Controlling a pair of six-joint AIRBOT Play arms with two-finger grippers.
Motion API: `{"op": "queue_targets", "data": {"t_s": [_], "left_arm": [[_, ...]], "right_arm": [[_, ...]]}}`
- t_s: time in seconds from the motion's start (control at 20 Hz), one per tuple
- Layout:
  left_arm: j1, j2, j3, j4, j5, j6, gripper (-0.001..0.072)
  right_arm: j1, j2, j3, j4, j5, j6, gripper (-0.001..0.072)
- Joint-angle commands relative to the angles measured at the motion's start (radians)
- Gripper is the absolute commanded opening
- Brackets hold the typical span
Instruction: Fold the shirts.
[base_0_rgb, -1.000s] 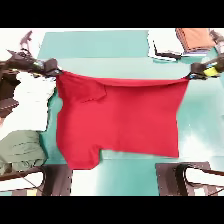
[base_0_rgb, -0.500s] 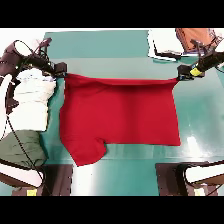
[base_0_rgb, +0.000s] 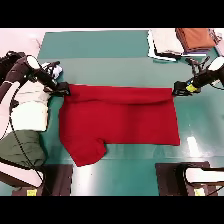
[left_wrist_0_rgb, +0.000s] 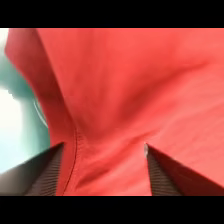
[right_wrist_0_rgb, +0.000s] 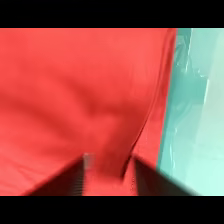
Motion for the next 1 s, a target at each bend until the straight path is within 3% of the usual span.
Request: {"op": "queue_targets", "data": {"t_s": [0.0, 0.15, 0.45, 0.6, 0.95], "left_arm": [[-0.001, 0.022, -0.032, 0.021, -0.006, -0.055, 0.0599], [-0.001, 0.151, -0.11, 0.054, -0.013, -0.072, 0.0599], [-0.001, 0.61, -0.705, 0.088, 0.006, -0.138, 0.06], [-0.001, 0.786, -0.895, 0.077, -0.01, -0.204, 0.06], [-0.001, 0.835, -1.054, -0.117, 0.135, -0.197, 0.06]], "right_arm": [[0.0, 0.043, -0.034, 0.002, -0.015, 0.001, 0.0387], [0.0, 0.136, -0.055, 0.003, 0.019, 0.0, 0.0387], [0.0, 0.362, -0.228, 0.005, 0.055, 0.0, 0.0387], [0.0, 0.407, -0.266, 0.005, 0.049, 0.0, 0.0386], [0.0, 0.408, -0.266, 0.084, 0.02, 0.0, 0.0386]]}}
